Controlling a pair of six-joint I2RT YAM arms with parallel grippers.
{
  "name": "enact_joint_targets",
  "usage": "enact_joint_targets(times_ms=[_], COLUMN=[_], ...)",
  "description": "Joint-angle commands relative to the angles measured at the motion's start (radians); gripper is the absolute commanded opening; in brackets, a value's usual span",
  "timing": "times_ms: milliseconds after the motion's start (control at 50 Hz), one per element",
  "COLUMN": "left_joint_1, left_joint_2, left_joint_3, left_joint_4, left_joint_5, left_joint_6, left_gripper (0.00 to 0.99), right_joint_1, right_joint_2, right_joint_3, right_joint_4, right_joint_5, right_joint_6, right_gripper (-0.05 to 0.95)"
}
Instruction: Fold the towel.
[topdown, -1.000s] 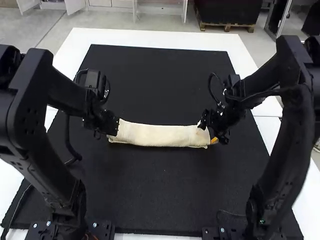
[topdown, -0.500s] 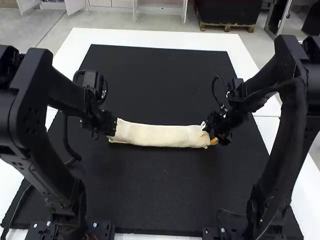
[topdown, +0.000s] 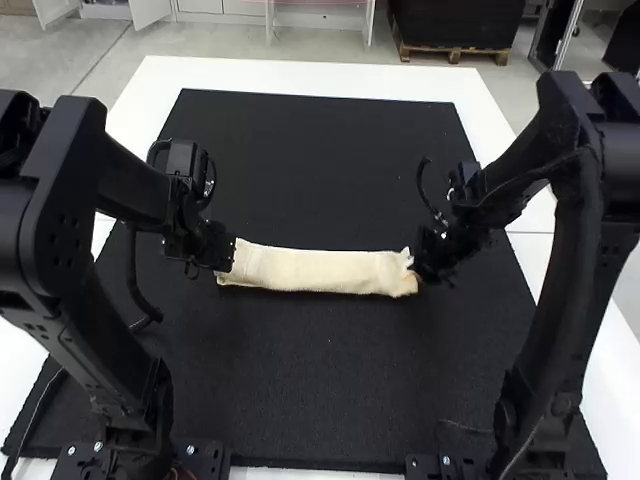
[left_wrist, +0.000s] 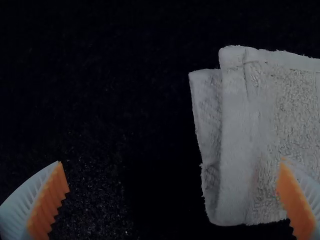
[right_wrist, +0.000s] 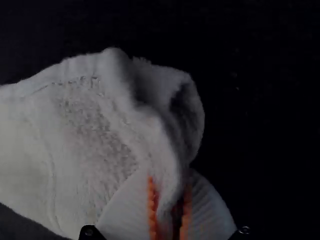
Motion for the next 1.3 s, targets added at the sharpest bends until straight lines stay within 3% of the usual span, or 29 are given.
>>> enact_joint_targets(times_ms=[0, 300, 520, 720, 1000, 1280], left_joint_1=[0.008, 0.006, -0.020, -0.054, -0.055, -0.058], left_joint_2=[-0.035, -0.041, -0.049, -0.054, -0.069, -0.077], left_joint_3=[-0.001, -0.001, -0.012, -0.036, -0.048, -0.048], left_joint_4=[0.007, 0.018, 0.055, 0.072, 0.075, 0.072], left_joint_5=[0.034, 0.029, -0.001, 0.003, 0.005, 0.011], left_joint_6=[0.004, 0.009, 0.078, 0.076, 0.075, 0.076], left_gripper=[0.970, 0.964, 0.964, 0.964, 0.964, 0.964], right_joint_1=[0.132, 0.176, 0.173, 0.173, 0.181, 0.168], right_joint_2=[0.119, 0.118, 0.106, -0.005, -0.094, -0.171], right_joint_3=[-0.060, -0.056, -0.039, -0.008, 0.024, 0.021], right_joint_4=[0.002, -0.003, -0.047, -0.063, -0.089, -0.110], right_joint_5=[-0.171, -0.133, -0.053, -0.042, -0.013, 0.088], right_joint_6=[-0.004, -0.004, -0.015, -0.002, 0.058, 0.056], right_gripper=[-0.02, -0.02, -0.02, -0.02, -0.02, -0.02])
